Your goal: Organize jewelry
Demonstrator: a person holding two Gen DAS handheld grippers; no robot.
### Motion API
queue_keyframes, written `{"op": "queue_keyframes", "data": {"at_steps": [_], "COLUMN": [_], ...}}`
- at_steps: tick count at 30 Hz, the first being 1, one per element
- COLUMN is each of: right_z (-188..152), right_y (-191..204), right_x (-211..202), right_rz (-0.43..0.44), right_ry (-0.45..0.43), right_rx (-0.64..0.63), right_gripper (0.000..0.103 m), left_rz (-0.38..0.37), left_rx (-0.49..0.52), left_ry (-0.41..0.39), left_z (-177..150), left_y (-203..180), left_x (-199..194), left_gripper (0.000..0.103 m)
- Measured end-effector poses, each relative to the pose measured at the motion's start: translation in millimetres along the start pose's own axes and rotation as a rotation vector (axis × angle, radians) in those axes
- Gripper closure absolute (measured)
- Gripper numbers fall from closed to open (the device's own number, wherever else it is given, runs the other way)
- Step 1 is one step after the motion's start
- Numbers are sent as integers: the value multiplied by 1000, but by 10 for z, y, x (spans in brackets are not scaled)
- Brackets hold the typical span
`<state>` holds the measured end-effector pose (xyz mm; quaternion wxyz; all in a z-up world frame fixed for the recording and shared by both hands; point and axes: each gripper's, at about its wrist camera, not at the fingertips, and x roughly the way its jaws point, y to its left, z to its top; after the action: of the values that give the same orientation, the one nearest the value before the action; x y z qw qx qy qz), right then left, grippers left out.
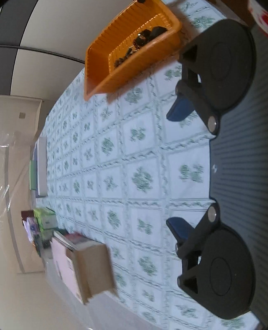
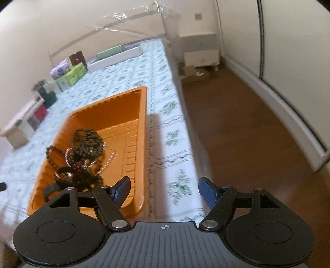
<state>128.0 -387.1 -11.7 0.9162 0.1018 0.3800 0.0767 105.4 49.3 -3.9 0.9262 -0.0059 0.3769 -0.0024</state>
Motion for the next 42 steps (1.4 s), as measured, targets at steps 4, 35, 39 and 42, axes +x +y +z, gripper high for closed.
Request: {"op": "queue_keyframes", "data": {"at_steps": [4, 35, 39, 42], "right_z": [-94, -844, -934, -958], "right_y": [186, 1649, 1704, 1726], "right_x": [-144, -460, -456, -448], "right_rz": [-26, 65, 67, 77], "right_ry": [-21, 95, 112, 119], "right_rx": [-6, -133, -155, -154], "right_gripper": [30, 27, 27, 27], "left_rz": [6, -49, -29, -6], "left_rx": [-42, -90, -70, -58], "left_ry": [22, 48, 61, 58], "left_z": [-166, -596, -655, -692], "left_y": [-8, -591, -678, -726], "left_x": [-48, -694, -755, -770], "left_gripper": [0, 0, 0, 0]}}
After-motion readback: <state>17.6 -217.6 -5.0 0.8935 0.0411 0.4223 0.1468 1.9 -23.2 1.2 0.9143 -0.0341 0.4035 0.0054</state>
